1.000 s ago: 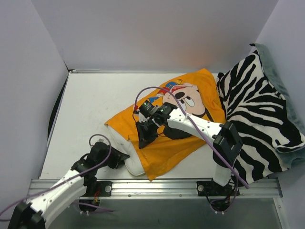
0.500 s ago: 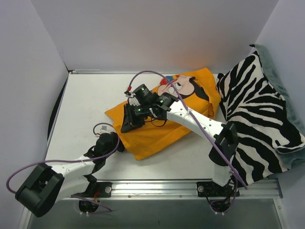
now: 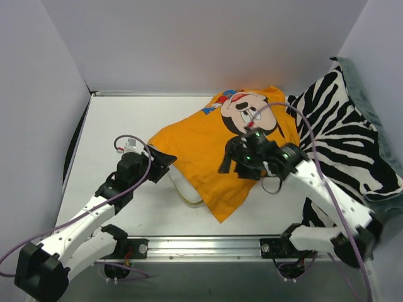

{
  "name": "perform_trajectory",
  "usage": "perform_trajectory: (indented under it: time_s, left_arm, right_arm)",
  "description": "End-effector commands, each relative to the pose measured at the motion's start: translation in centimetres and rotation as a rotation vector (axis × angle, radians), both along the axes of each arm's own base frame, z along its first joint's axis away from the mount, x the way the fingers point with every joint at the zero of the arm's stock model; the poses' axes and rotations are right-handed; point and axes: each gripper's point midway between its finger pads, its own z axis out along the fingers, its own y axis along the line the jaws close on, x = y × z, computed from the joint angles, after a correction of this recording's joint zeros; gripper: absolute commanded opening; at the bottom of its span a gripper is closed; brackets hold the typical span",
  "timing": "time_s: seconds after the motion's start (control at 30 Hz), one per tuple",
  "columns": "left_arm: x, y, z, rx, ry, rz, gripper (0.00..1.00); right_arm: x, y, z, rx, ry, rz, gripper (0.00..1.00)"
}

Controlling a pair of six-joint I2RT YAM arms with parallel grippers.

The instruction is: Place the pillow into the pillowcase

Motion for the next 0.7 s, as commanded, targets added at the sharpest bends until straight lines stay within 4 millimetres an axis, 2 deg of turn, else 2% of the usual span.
perform_trajectory:
  time_s: [0.0, 0.03, 0.07, 0.1, 0.13, 0.17, 0.2, 0.27, 0.3, 0.33, 0.37, 0.4, 0.43, 0.47, 0.53, 0.57, 0.6, 0.63, 0.67]
  left_arm:
    - [-0.5, 1.0, 1.6, 0.222, -0.046, -0.101, 0.73]
    - [-0.5, 1.1, 1.5, 0.229, -0.039, -0.104, 0.73]
    - [-0.6, 0.9, 1.6, 0.226, -0.047, -0.110, 0.73]
    - [-0.6, 0.9, 1.5, 0.224, -0.048, -0.111, 0.73]
    - [-0.6, 0.9, 1.6, 0.217, -0.054, -0.110, 0.73]
    - [-0.5, 0.9, 1.8, 0.213, -0.063, -0.109, 0.73]
    - [-0.4, 0.8, 2.0, 0.214, -0.074, -0.111, 0.74]
    - [-0.3, 0.8, 2.6, 0.226, -0.096, -0.120, 0.74]
    - [-0.3, 0.8, 2.8, 0.230, -0.102, -0.122, 0.74]
    - [-0.3, 0.8, 3.1, 0.233, -0.104, -0.125, 0.80]
    - [-0.4, 0.9, 3.3, 0.236, -0.108, -0.126, 0.80]
    - [-0.4, 1.1, 3.3, 0.242, -0.109, -0.121, 0.80]
    - [-0.5, 1.2, 3.3, 0.247, -0.106, -0.120, 0.80]
    - [-0.6, 1.3, 3.4, 0.246, -0.110, -0.116, 0.80]
    - [-0.8, 1.8, 3.1, 0.249, -0.099, -0.100, 0.81]
    - [-1.0, 2.0, 2.9, 0.243, -0.092, -0.091, 0.80]
    - [-1.1, 2.2, 2.6, 0.246, -0.082, -0.085, 0.81]
    - [-1.2, 2.6, 2.3, 0.249, -0.071, -0.069, 0.81]
    - [-1.3, 2.9, 2.1, 0.243, -0.065, -0.057, 0.81]
  right_arm:
    - [-2.0, -8.6, -2.9, -0.121, 0.003, -0.348, 0.79]
    - [-1.7, -10.3, -3.9, -0.150, -0.004, -0.424, 0.81]
    - [-1.9, -10.9, -4.8, -0.144, 0.016, -0.493, 0.84]
    - [-2.3, -11.7, -7.0, -0.157, 0.033, -0.516, 0.88]
    - [-1.9, -12.2, -7.8, -0.156, 0.036, -0.547, 0.89]
    - [-0.9, -11.9, -8.4, -0.127, 0.010, -0.568, 0.89]
    - [-0.8, -12.2, -9.8, -0.145, 0.024, -0.582, 0.89]
    - [1.1, -12.0, -10.4, -0.106, -0.019, -0.619, 0.90]
    - [1.2, -12.2, -11.6, -0.114, -0.002, -0.636, 0.90]
    - [1.6, -12.3, -12.0, -0.110, -0.005, -0.647, 0.91]
    - [2.2, -12.9, -12.5, -0.120, -0.005, -0.676, 0.91]
    - [2.9, -13.1, -13.2, -0.125, -0.015, -0.689, 0.91]
    - [2.8, -13.5, -14.3, -0.135, -0.009, -0.700, 0.91]
    - [4.3, -13.2, -14.3, -0.085, -0.054, -0.722, 0.91]
    - [5.0, -13.2, -15.9, -0.057, -0.063, -0.733, 0.91]
    - [5.7, -12.9, -16.1, -0.026, -0.075, -0.735, 0.89]
    - [7.8, -12.2, -15.8, 0.048, -0.117, -0.737, 0.80]
    - [8.5, -11.2, -15.5, 0.096, -0.116, -0.700, 0.72]
    - [9.6, -10.2, -14.9, 0.150, -0.127, -0.672, 0.57]
